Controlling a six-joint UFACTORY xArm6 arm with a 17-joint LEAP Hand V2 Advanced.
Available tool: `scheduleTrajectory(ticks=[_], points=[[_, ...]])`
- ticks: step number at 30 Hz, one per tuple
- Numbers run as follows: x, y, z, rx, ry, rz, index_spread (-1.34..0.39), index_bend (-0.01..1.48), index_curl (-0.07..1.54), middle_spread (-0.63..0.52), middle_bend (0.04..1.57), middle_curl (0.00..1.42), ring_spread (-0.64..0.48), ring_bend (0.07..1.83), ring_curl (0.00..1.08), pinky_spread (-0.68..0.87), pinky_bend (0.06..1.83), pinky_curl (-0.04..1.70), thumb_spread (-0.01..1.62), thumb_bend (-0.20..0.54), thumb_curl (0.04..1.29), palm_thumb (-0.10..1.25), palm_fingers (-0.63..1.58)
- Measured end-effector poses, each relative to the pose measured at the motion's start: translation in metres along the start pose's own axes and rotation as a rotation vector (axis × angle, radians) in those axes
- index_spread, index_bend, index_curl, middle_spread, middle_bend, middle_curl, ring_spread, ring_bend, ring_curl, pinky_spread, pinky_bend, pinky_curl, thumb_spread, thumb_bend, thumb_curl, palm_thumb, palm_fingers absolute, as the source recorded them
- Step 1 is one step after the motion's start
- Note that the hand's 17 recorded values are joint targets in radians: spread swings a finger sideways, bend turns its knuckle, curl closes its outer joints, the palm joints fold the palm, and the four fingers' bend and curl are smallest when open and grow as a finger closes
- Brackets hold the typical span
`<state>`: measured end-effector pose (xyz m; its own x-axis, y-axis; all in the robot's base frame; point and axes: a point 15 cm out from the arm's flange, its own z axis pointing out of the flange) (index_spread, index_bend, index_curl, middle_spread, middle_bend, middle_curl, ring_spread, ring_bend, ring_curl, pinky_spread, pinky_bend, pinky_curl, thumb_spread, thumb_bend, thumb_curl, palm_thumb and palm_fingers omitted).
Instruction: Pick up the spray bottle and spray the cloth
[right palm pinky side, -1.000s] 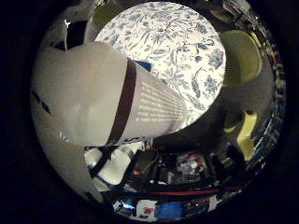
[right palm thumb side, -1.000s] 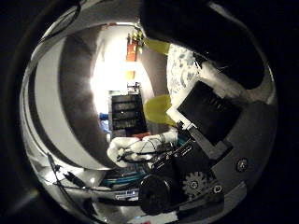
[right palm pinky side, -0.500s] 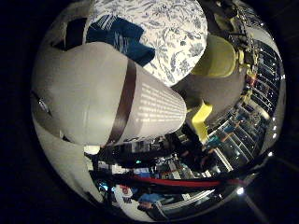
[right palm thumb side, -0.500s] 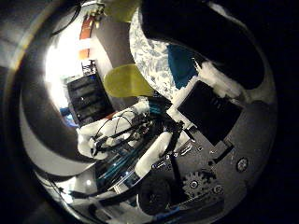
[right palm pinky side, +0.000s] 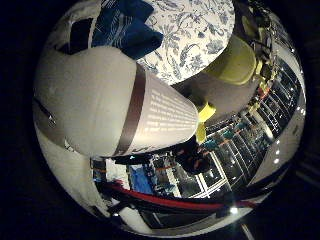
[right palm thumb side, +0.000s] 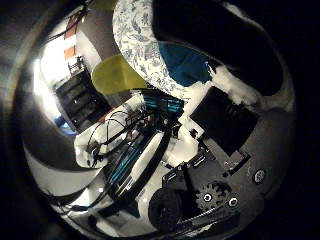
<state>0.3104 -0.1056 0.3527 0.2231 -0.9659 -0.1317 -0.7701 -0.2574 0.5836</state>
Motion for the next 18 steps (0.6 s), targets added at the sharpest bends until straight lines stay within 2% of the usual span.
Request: scheduleTrajectory(ticks=[5, 18], points=[[0.015, -0.019, 0.008, -0.016, -0.002, 0.005, -0.17, 1.23, 0.67, -0.08, 1.4, 0.64, -0.22, 1.34, 0.81, -0.19, 1.01, 1.43, 1.05, -0.012, 0.69, 1.03, 1.14], [0.011, -0.03, 0.006, -0.043, 0.057, -0.016, -0.17, 1.23, 0.68, -0.08, 1.4, 0.64, -0.23, 1.34, 0.81, -0.19, 1.01, 1.43, 1.06, -0.012, 0.68, 1.04, 1.14]])
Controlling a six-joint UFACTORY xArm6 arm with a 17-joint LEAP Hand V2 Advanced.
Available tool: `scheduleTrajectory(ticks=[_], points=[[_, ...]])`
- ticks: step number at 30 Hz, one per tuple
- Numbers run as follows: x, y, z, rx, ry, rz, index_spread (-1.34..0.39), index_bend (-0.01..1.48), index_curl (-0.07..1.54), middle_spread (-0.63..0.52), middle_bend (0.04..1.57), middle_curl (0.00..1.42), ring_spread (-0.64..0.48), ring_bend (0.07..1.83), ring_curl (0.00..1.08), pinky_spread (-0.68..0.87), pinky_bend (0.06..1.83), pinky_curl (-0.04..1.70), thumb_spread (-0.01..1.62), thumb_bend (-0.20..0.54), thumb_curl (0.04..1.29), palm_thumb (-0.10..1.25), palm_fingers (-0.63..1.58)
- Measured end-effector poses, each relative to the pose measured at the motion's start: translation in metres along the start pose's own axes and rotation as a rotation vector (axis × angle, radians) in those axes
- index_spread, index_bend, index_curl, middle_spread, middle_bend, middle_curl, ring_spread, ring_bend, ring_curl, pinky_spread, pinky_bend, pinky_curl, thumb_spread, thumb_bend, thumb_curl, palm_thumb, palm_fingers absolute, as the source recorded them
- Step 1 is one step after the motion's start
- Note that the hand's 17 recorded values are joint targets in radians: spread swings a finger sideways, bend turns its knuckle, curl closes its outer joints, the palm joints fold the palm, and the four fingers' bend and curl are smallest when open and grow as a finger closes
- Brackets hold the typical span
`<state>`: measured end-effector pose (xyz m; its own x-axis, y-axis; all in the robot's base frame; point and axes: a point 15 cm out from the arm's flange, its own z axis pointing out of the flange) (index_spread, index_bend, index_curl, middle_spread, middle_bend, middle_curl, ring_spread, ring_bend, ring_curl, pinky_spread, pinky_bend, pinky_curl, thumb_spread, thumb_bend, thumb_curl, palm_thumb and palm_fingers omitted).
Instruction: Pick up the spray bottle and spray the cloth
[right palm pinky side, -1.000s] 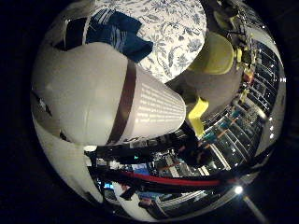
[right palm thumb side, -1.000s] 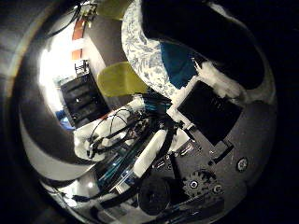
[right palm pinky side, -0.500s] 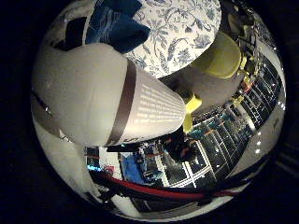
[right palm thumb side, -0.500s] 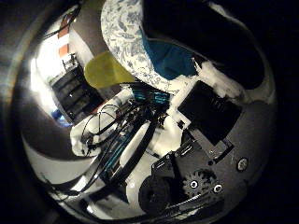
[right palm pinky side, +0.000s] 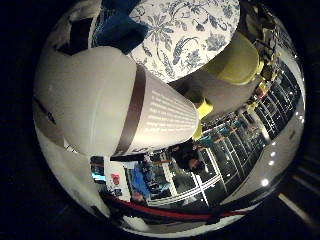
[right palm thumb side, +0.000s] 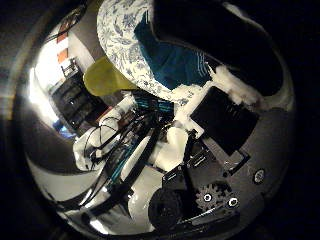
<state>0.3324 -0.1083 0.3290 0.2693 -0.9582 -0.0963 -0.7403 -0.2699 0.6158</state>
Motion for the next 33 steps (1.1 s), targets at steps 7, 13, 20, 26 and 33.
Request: scheduleTrajectory(ticks=[7, 13, 20, 26, 33], points=[[0.0, -0.007, -0.002, 0.022, 0.008, -0.007, -0.17, 1.23, 0.68, -0.08, 1.4, 0.64, -0.23, 1.34, 0.81, -0.2, 1.01, 1.43, 1.07, -0.012, 0.68, 1.04, 1.14], [-0.004, -0.012, -0.005, 0.054, 0.002, -0.021, -0.18, 1.23, 0.68, -0.08, 1.4, 0.64, -0.23, 1.34, 0.81, -0.2, 1.01, 1.43, 1.07, -0.012, 0.68, 1.05, 1.14], [-0.027, -0.029, -0.013, 0.145, -0.076, -0.07, -0.18, 1.23, 0.68, -0.08, 1.39, 0.64, -0.23, 1.34, 0.82, -0.2, 1.01, 1.43, 1.06, -0.011, 0.68, 1.06, 1.14], [-0.07, -0.043, -0.04, 0.33, -0.246, -0.144, -0.17, 1.22, 0.68, -0.08, 1.4, 0.64, -0.23, 1.33, 0.82, -0.2, 1.01, 1.43, 1.05, -0.012, 0.68, 1.08, 1.14], [-0.105, -0.07, -0.096, 0.613, -0.429, -0.21, -0.18, 1.22, 0.68, -0.08, 1.4, 0.64, -0.23, 1.33, 0.82, -0.2, 1.01, 1.43, 1.04, -0.012, 0.68, 1.09, 1.14]])
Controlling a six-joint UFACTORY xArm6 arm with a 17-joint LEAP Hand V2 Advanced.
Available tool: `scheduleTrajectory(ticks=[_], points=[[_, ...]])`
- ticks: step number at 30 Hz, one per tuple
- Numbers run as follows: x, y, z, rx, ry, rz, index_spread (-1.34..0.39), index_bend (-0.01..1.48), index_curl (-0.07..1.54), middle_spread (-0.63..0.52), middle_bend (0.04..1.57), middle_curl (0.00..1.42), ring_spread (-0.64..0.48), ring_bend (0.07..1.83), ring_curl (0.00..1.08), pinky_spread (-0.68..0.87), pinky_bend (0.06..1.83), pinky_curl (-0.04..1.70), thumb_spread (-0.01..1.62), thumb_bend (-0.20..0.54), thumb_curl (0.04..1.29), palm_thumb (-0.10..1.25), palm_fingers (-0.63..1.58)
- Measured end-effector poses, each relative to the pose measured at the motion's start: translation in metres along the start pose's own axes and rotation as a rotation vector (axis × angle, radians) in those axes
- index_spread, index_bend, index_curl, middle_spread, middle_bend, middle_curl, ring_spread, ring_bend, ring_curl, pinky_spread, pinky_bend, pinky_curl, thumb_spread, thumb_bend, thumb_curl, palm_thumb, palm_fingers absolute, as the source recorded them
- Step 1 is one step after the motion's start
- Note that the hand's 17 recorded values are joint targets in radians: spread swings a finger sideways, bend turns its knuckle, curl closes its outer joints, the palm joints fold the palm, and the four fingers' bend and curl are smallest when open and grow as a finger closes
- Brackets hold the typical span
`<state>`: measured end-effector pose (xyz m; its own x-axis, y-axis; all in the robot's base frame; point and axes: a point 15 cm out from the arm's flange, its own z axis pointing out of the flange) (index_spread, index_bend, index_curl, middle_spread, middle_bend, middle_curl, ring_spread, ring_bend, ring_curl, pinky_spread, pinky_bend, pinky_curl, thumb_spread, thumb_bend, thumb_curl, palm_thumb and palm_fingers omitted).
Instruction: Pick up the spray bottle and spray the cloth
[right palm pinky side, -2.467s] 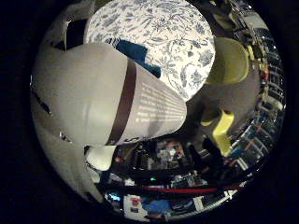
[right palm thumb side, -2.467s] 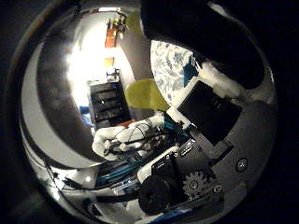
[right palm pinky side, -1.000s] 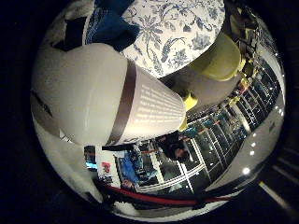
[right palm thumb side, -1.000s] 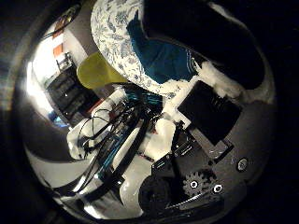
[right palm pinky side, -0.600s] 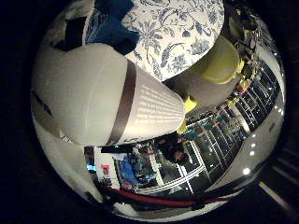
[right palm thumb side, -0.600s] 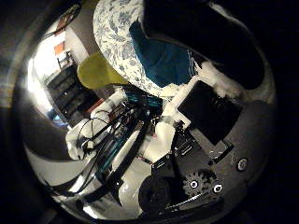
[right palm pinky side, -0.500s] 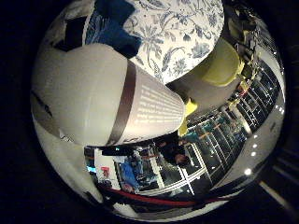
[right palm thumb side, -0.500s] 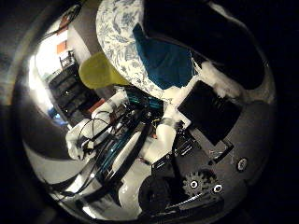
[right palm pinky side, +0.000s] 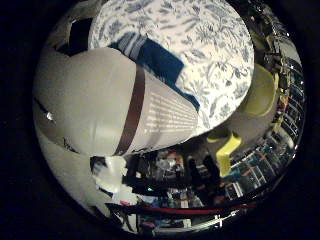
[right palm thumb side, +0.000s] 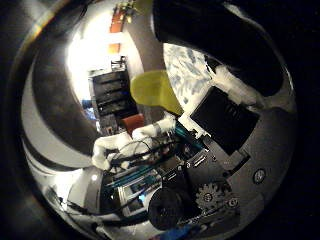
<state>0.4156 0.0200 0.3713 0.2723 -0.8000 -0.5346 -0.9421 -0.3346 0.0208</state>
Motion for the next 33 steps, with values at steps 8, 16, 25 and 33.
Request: scheduleTrajectory(ticks=[8, 16, 25, 33], points=[[-0.048, -0.035, -0.002, 0.185, -0.198, -0.096, -0.18, 1.22, 0.68, -0.08, 1.4, 0.64, -0.23, 1.33, 0.82, -0.2, 1.01, 1.43, 1.03, -0.012, 0.7, 1.08, 1.14], [-0.071, -0.046, 0.054, 0.255, -0.437, -0.161, -0.18, 1.22, 0.68, -0.08, 1.4, 0.64, -0.23, 1.33, 0.82, -0.2, 1.01, 1.44, 1.02, -0.013, 0.7, 1.08, 1.14], [-0.097, -0.04, 0.114, 0.288, -0.594, -0.245, -0.18, 1.22, 0.68, -0.08, 1.4, 0.64, -0.22, 1.34, 0.81, -0.2, 1.01, 1.44, 1.0, -0.012, 0.72, 1.09, 1.15], [-0.133, -0.039, 0.11, 0.344, -0.635, -0.391, -0.17, 1.22, 0.68, -0.07, 1.4, 0.63, -0.22, 1.34, 0.81, -0.2, 1.01, 1.44, 1.0, -0.013, 0.72, 1.08, 1.15]])
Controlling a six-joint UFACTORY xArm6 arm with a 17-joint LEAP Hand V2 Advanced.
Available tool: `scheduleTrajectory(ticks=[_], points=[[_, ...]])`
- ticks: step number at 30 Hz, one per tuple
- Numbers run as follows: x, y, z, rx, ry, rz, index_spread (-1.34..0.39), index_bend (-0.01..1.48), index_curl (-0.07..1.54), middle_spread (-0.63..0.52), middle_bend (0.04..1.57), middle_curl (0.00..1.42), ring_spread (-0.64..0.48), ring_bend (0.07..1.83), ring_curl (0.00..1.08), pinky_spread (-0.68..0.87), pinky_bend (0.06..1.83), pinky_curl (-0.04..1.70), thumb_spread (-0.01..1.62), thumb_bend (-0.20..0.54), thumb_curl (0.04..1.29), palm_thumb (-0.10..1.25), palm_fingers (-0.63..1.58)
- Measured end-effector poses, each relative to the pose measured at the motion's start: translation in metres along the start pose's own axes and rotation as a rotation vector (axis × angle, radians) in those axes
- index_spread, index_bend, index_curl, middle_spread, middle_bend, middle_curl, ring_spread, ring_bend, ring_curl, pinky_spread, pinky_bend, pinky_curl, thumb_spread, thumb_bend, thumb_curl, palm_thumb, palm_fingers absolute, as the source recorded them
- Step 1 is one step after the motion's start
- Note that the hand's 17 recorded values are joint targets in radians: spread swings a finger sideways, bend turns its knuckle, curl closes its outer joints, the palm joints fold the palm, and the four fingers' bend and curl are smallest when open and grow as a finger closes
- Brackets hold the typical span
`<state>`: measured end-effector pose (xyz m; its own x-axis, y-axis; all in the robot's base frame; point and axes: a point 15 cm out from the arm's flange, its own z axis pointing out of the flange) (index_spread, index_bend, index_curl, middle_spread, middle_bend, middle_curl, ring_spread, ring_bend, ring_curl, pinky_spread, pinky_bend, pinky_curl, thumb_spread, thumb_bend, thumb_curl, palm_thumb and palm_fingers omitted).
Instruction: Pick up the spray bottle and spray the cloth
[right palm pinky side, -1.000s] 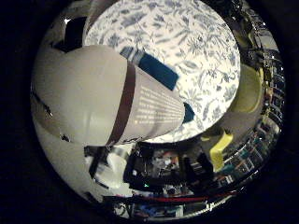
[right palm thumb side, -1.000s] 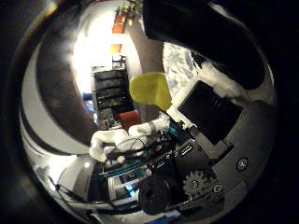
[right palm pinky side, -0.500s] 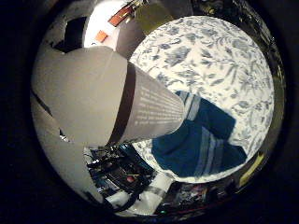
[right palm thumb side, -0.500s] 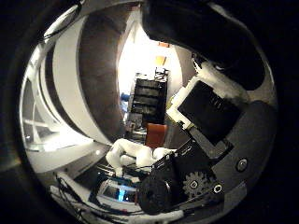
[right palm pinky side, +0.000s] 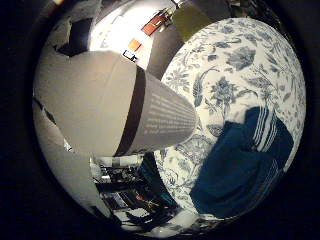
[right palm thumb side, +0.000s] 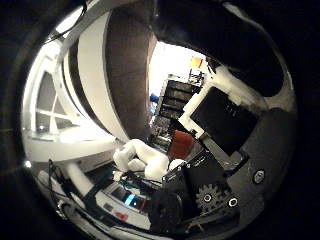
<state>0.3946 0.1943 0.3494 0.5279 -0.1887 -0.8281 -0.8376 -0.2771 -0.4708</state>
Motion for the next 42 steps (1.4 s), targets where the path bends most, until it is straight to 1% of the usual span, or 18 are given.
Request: scheduleTrajectory(ticks=[2, 7, 12, 16, 29, 36, 42], points=[[-0.008, 0.004, 0.004, 0.004, -0.006, -0.028, -0.17, 1.22, 0.68, -0.07, 1.4, 0.63, -0.22, 1.34, 0.81, -0.2, 1.01, 1.44, 0.99, -0.013, 0.72, 1.08, 1.15], [-0.009, 0.044, 0.024, 0.009, -0.034, 0.015, -0.17, 1.22, 0.68, -0.07, 1.4, 0.63, -0.22, 1.35, 0.81, -0.2, 1.01, 1.44, 0.99, -0.013, 0.73, 1.08, 1.15], [0.002, 0.049, 0.03, 0.011, -0.018, -0.024, -0.17, 1.22, 0.68, -0.07, 1.4, 0.63, -0.22, 1.35, 0.81, -0.2, 1.01, 1.44, 0.99, -0.013, 0.73, 1.08, 1.15], [0.006, 0.062, 0.044, -0.01, -0.032, -0.021, -0.17, 1.22, 0.68, -0.07, 1.4, 0.63, -0.22, 1.34, 0.8, -0.2, 1.01, 1.44, 1.0, -0.014, 0.73, 1.07, 1.15], [0.034, 0.052, 0.068, -0.049, 0.0, -0.033, -0.17, 1.22, 0.69, -0.07, 1.4, 0.62, -0.22, 1.34, 0.8, -0.2, 1.01, 1.41, 0.98, -0.014, 0.74, 1.05, 1.15], [0.059, 0.052, 0.076, -0.057, 0.022, -0.01, -0.17, 1.22, 0.69, -0.07, 1.4, 0.62, -0.22, 1.34, 0.79, -0.2, 1.01, 1.39, 0.98, -0.014, 0.74, 1.04, 1.15], [0.069, 0.047, 0.076, -0.051, 0.026, 0.007, -0.16, 1.19, 0.69, -0.07, 1.39, 0.62, -0.21, 1.32, 0.77, -0.22, 1.0, 1.33, 0.98, -0.02, 0.73, 1.0, 1.15]])
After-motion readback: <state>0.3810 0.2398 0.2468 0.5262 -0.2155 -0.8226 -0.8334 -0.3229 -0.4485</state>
